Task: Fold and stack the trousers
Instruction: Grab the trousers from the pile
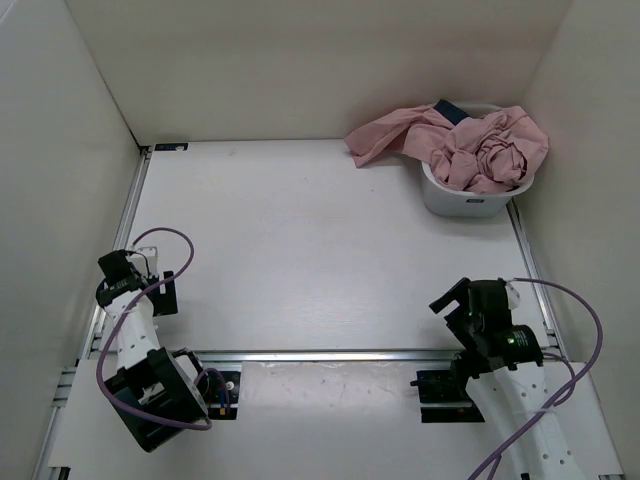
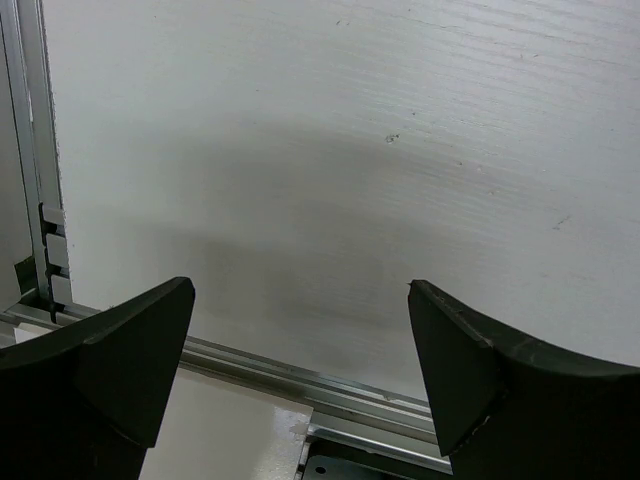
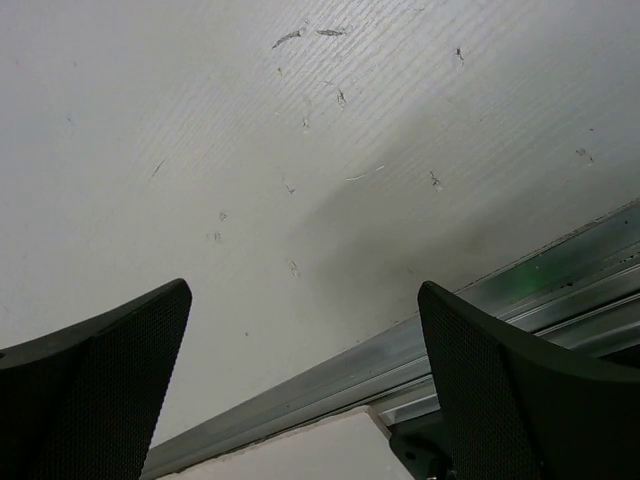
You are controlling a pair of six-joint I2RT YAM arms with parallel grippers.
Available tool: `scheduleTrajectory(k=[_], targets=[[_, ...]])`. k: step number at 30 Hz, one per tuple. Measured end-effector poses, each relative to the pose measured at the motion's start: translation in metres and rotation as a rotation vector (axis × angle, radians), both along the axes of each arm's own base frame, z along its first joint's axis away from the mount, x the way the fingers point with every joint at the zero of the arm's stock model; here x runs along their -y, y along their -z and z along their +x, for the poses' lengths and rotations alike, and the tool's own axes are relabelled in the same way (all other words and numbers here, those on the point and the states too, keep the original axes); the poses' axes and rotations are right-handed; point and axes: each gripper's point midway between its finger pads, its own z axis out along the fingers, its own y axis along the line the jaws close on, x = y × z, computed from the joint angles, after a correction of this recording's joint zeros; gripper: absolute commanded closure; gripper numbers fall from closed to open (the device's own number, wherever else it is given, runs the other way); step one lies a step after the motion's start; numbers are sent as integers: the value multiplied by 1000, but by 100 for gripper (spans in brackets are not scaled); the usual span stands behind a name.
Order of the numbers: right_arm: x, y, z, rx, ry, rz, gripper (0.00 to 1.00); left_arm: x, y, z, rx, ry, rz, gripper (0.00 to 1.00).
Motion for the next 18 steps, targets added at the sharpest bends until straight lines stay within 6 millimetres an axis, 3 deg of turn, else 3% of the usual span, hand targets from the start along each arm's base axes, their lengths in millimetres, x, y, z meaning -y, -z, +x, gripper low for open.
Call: scheduleTrajectory(k=[6, 9, 11, 14, 18], targets=[[1, -7, 4, -38, -59, -46, 1, 0, 0, 0, 1, 3, -1, 0], [7, -57, 27, -24, -123, -143, 1, -3, -6, 2, 0, 5, 12, 0], [12, -109, 64, 45, -147, -225, 1, -12, -23, 12, 27, 16, 55, 0], [19, -194, 145, 162, -160, -357, 1, -31, -67, 38, 92, 50, 156, 0], [37, -284, 277, 287, -114, -451, 1, -56, -136, 85, 155, 163, 321, 0]])
